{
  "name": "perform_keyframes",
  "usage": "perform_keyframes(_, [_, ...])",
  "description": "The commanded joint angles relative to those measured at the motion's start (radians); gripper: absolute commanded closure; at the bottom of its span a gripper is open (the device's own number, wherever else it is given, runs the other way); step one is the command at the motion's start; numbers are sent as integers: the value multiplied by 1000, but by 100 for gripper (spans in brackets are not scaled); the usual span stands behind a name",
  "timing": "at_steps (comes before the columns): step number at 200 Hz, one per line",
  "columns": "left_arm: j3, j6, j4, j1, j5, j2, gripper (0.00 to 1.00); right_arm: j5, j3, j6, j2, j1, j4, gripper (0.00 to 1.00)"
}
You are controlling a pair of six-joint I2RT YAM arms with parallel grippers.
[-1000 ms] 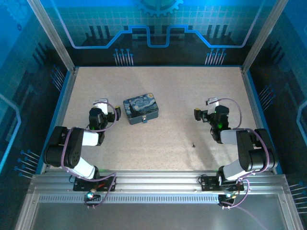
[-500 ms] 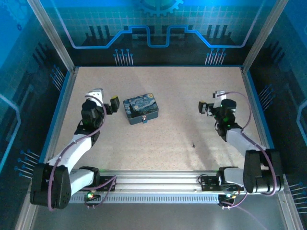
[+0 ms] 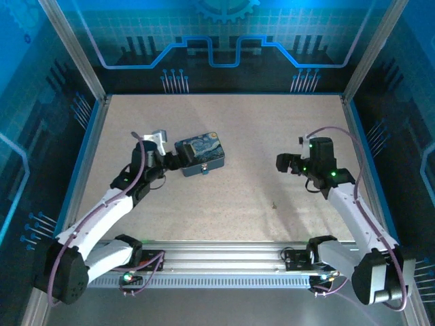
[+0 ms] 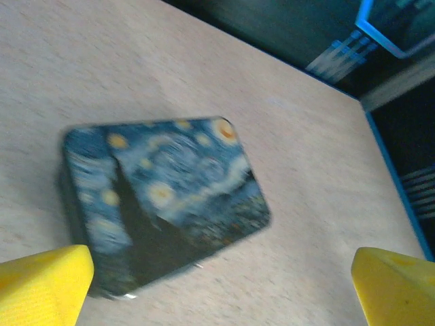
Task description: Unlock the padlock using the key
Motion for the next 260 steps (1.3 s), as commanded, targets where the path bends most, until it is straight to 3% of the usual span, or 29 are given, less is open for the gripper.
perform_keyframes(1, [3, -104, 60, -69, 25, 42, 1, -49, 32, 57, 23, 42, -259, 1])
perform_keyframes(42, [44, -115, 144, -166, 15, 147, 1, -109, -15, 119, 107, 114, -319, 10])
perform_keyframes(83, [59, -134, 197, -207, 18, 205, 1, -123, -82, 185, 176, 213, -333, 22])
perform_keyframes(146, [69, -120, 186, -211, 20, 211, 1, -104, -97, 211, 243, 237, -305, 42])
perform_keyframes(260, [63, -121, 179, -212, 17, 207, 1, -46, -53, 208, 363, 259, -257, 64])
